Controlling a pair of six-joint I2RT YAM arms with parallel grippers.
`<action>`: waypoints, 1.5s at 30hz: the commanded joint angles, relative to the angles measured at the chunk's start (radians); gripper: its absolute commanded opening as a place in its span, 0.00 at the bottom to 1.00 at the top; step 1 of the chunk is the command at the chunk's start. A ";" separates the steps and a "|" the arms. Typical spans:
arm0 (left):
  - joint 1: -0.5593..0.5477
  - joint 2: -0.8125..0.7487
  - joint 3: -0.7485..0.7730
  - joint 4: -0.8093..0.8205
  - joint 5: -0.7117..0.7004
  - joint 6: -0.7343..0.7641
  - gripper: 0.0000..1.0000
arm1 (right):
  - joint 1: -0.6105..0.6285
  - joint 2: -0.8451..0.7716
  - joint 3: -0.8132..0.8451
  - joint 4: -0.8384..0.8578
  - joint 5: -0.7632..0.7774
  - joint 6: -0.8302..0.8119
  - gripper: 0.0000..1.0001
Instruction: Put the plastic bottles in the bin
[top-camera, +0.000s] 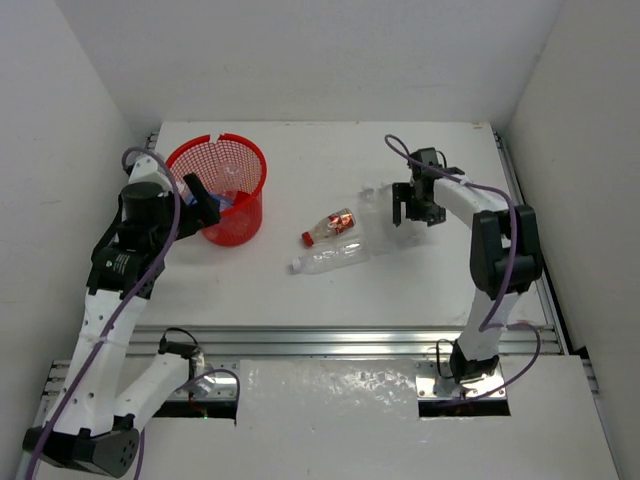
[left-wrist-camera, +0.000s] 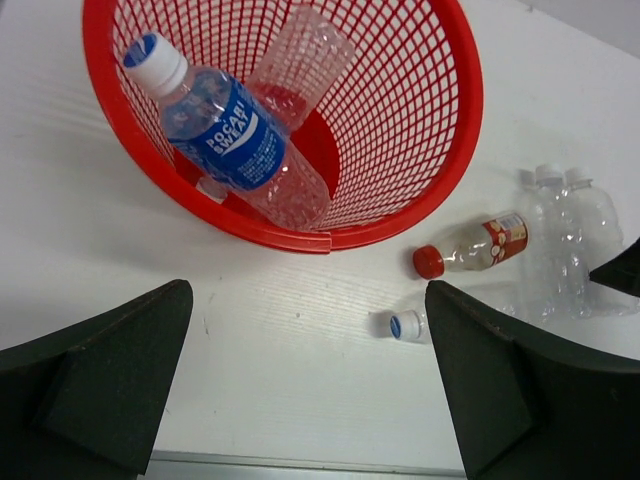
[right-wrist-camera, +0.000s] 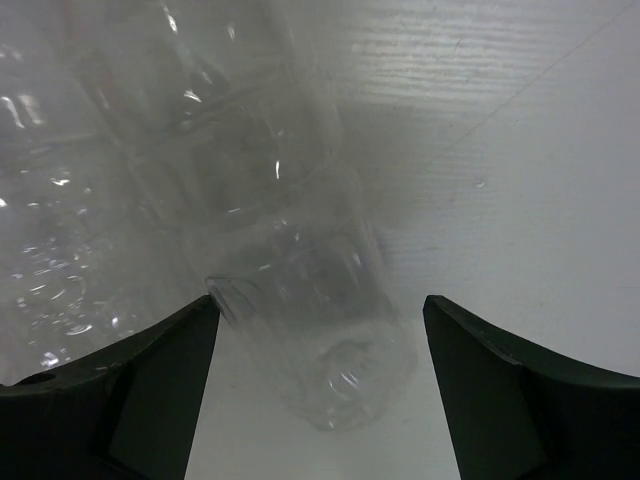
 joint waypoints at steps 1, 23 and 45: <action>-0.001 0.005 -0.014 0.062 0.056 0.021 1.00 | -0.008 0.020 0.016 -0.003 -0.046 -0.043 0.83; -0.432 0.194 -0.104 0.870 0.705 -0.192 1.00 | 0.177 -0.871 -0.403 0.399 -0.698 0.126 0.25; -0.549 0.292 0.197 0.549 0.389 -0.069 0.00 | 0.400 -1.028 -0.414 0.307 -0.539 0.035 0.99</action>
